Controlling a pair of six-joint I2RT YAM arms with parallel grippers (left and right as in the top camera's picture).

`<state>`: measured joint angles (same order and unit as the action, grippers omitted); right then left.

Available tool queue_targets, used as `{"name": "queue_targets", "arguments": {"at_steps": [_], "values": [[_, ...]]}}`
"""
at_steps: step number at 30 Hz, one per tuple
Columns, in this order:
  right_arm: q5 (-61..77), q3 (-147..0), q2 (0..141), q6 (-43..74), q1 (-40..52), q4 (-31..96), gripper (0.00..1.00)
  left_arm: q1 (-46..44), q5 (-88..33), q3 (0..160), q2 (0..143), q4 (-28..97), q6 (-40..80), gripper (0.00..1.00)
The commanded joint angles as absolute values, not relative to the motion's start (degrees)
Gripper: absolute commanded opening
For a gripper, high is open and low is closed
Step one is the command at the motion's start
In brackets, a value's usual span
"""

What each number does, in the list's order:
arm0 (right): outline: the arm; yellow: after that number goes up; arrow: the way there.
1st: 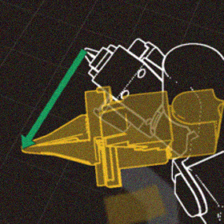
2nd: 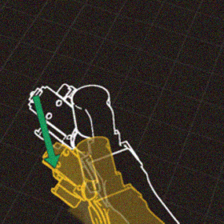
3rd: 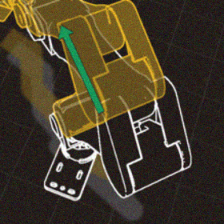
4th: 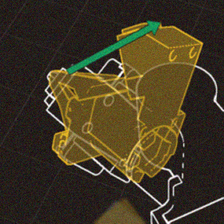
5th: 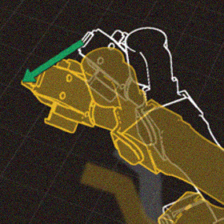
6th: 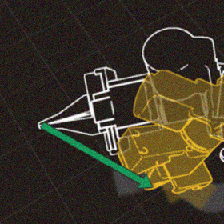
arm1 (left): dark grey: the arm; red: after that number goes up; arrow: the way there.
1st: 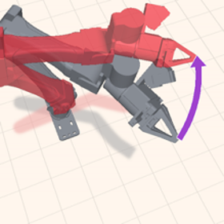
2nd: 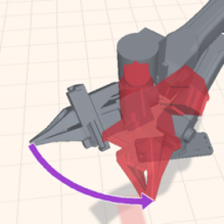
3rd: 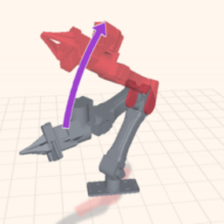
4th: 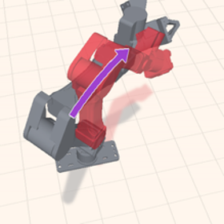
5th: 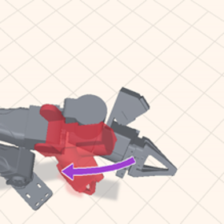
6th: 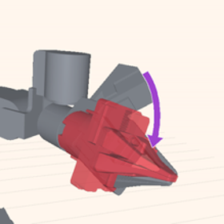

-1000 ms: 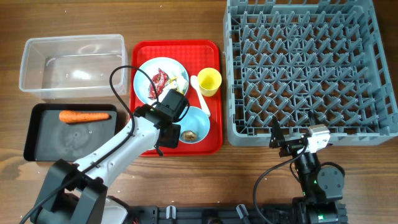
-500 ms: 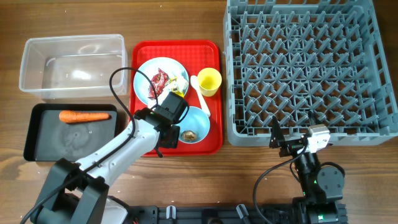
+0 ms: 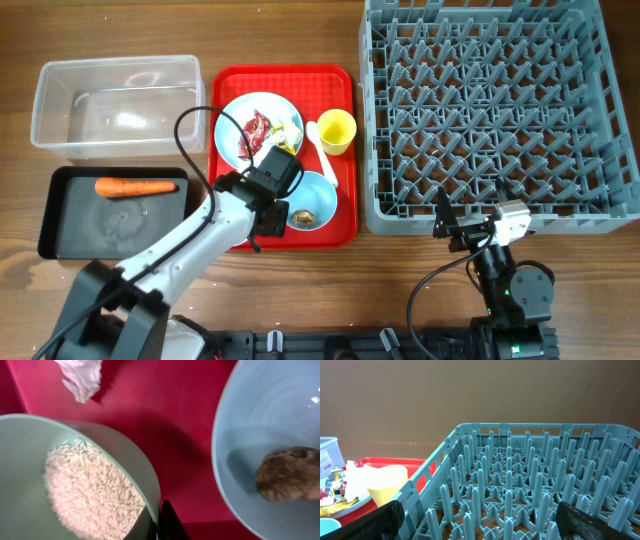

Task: Sort waste into correct bins and load items into the dishwasher rack
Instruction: 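Lift the green bowl and carry it over the black tray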

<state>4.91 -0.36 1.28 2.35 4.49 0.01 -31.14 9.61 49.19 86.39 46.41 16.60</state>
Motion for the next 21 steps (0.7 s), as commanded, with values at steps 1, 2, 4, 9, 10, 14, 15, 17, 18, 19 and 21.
{"name": "queue_targets", "arguments": {"at_steps": [1,2,4,9,10,14,15,17,18,19,21], "values": [[4.7,-0.3,1.1,3.2,4.3,-0.2,1.0,-30.6,10.8,55.5,81.2,49.0,14.9,0.04],[4.7,-0.3,1.1,3.2,4.3,-0.2,1.0,-29.6,10.8,56.7,80.0,49.7,14.9,0.04],[4.7,-0.3,1.1,3.2,4.3,-0.2,1.0,-27.1,10.8,58.3,78.0,50.8,14.9,0.04],[4.7,-0.3,1.1,3.2,4.3,-0.2,1.0,-13.1,9.1,58.9,72.3,51.0,15.0,0.04],[4.7,-0.3,1.1,3.2,4.3,-0.2,1.0,-8.9,7.6,58.9,71.1,50.9,15.0,0.04],[4.7,-0.3,1.1,3.1,4.3,-0.2,1.0,4.6,1.8,58.9,68.1,49.0,15.0,0.04],[4.7,-0.3,1.1,3.2,4.3,-0.2,1.0,7.6,0.5,58.9,67.7,48.5,15.0,0.04],[4.7,-0.3,1.1,3.2,4.3,-0.2,1.0,13.9,-1.2,58.9,67.5,47.3,15.0,0.04],[4.7,-0.3,1.1,3.2,4.3,-0.2,1.0,17.2,-2.0,58.9,67.5,46.7,15.1,0.04],[4.7,-0.3,1.1,3.1,4.3,-0.2,1.0,19.9,-2.9,58.8,67.6,46.0,15.7,0.04],[4.7,-0.3,1.1,3.2,4.3,-0.2,1.0,24.3,-6.3,58.7,67.7,43.9,15.9,0.04]]}}
